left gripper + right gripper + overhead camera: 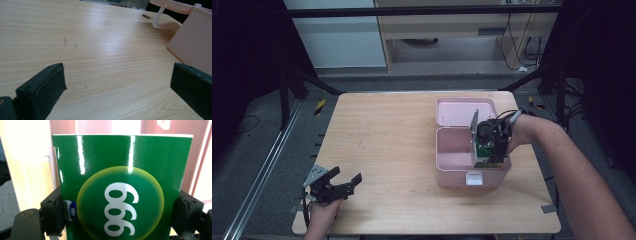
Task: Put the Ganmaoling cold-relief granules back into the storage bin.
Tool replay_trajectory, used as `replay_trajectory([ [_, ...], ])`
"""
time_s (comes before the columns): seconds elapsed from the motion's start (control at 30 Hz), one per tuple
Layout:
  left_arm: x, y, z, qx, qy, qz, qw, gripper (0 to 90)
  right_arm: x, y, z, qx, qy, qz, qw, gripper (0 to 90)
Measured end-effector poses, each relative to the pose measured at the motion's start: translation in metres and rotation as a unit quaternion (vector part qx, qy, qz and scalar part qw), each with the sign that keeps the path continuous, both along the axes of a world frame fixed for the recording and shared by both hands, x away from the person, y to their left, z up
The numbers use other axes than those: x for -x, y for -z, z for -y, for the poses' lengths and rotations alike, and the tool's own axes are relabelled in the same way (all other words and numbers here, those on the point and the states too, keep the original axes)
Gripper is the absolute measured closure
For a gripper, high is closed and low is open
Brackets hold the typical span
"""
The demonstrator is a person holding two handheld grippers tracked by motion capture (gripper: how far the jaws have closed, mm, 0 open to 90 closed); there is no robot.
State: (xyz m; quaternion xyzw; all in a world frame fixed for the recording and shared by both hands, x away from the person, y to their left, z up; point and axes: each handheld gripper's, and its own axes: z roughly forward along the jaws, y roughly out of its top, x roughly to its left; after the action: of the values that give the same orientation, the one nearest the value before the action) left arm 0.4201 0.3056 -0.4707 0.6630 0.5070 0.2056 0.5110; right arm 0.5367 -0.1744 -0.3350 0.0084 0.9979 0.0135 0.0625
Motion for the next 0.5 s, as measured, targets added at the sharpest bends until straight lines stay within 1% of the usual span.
replay_trajectory([
  [0.1, 0.0, 0.0, 0.0, 0.001, 0.0, 0.0, 1.0, 0.0, -0.002, 0.007, 0.0, 0.002, 0.001, -0.004, 1.0, 17.6],
  [0.13, 0.0, 0.0, 0.0, 0.001, 0.0, 0.001, 1.0, 0.0, -0.002, 0.008, 0.0, 0.009, 0.001, -0.005, 1.0, 17.6],
  [0.2, 0.0, 0.0, -0.001, 0.001, 0.0, 0.001, 1.0, 0.0, -0.004, 0.014, 0.001, 0.01, -0.001, -0.004, 0.9999, 17.6],
  [0.27, 0.0, 0.0, -0.001, 0.001, -0.001, 0.001, 1.0, 0.0, -0.005, 0.018, 0.002, 0.012, 0.005, -0.008, 0.9999, 17.5],
  [0.3, 0.0, 0.0, -0.001, 0.001, 0.0, 0.0, 1.0, 0.0, -0.006, 0.019, 0.002, 0.015, 0.003, -0.006, 0.9999, 17.5],
  [0.33, 0.0, 0.0, -0.001, 0.001, -0.001, 0.0, 1.0, 0.0, -0.006, 0.02, 0.003, 0.014, 0.009, -0.007, 0.9998, 17.5],
  [0.4, 0.0, 0.0, -0.001, 0.002, 0.0, -0.001, 1.0, 0.0, -0.007, 0.022, 0.004, 0.011, 0.006, -0.009, 0.9999, 17.5],
  [0.5, 0.0, 0.0, -0.001, 0.002, -0.001, 0.0, 1.0, 0.0, -0.008, 0.026, 0.006, 0.01, 0.01, -0.011, 0.9998, 17.5],
])
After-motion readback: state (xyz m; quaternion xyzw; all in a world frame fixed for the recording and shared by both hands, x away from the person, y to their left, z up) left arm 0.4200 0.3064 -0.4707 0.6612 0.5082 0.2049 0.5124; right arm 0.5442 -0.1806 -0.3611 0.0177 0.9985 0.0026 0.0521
